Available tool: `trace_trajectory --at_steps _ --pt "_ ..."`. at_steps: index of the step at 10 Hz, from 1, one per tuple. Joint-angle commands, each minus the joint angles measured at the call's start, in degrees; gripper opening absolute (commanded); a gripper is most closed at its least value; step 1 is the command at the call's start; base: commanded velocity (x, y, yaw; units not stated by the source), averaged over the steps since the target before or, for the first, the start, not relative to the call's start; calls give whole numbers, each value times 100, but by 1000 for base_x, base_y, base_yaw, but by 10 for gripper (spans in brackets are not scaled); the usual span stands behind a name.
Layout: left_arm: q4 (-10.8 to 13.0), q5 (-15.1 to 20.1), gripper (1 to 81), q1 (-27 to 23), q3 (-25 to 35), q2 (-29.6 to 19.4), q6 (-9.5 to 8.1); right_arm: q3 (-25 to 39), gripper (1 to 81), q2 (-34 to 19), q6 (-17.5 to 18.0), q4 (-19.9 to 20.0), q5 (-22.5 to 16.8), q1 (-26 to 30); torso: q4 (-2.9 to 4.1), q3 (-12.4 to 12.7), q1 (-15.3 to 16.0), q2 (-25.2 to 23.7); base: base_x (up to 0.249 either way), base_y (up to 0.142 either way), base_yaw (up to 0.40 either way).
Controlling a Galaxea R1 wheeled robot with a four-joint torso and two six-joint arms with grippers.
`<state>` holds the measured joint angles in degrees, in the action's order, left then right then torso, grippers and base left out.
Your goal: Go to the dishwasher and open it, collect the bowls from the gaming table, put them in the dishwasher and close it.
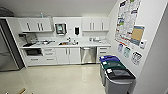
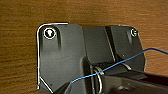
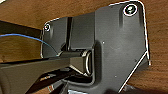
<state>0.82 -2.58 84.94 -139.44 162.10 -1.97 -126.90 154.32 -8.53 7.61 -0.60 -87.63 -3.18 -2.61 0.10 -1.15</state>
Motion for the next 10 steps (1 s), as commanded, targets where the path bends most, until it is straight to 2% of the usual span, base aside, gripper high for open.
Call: trace_trajectory --at_steps 1,10 --pt "15 294 811 -281 30 -81 -22 53 811 -109 -17 -22 -353 267 0 0 0 0 276 0 0" --pt "33 294 811 -289 30 -54 -13 44 811 -92 -17 -23 -353 267 0 0 2 0 276 0 0"
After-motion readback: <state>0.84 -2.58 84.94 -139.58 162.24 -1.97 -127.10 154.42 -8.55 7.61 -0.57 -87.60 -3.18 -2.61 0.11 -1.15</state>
